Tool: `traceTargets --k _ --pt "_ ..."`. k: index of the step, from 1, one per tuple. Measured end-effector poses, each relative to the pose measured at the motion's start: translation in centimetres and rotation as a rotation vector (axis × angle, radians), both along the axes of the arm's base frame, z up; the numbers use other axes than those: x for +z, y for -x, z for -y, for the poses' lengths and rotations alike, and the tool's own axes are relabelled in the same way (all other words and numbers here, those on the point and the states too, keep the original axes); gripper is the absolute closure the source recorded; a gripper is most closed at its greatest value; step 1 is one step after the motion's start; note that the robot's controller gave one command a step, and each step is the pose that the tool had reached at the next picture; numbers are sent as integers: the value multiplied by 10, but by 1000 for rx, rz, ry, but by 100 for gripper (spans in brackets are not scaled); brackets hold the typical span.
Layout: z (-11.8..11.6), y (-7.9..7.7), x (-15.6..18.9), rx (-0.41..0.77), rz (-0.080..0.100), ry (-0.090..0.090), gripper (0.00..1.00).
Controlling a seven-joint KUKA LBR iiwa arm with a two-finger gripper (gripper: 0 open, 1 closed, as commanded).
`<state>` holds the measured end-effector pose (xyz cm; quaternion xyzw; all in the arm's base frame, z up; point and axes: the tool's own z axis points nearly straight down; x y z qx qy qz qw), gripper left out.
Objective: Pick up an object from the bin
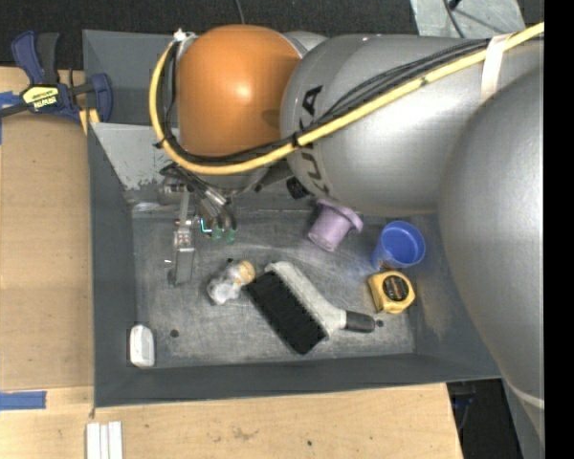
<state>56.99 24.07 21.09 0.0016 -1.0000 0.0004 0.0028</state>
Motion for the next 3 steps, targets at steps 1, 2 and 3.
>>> traceTargets --k 1,2,3 --pt "1 -2 5 -3 8 -2 0" --pt "42 8 -63 -32 12 -3 0" --pt "109 16 -61 -11 0 0 0"
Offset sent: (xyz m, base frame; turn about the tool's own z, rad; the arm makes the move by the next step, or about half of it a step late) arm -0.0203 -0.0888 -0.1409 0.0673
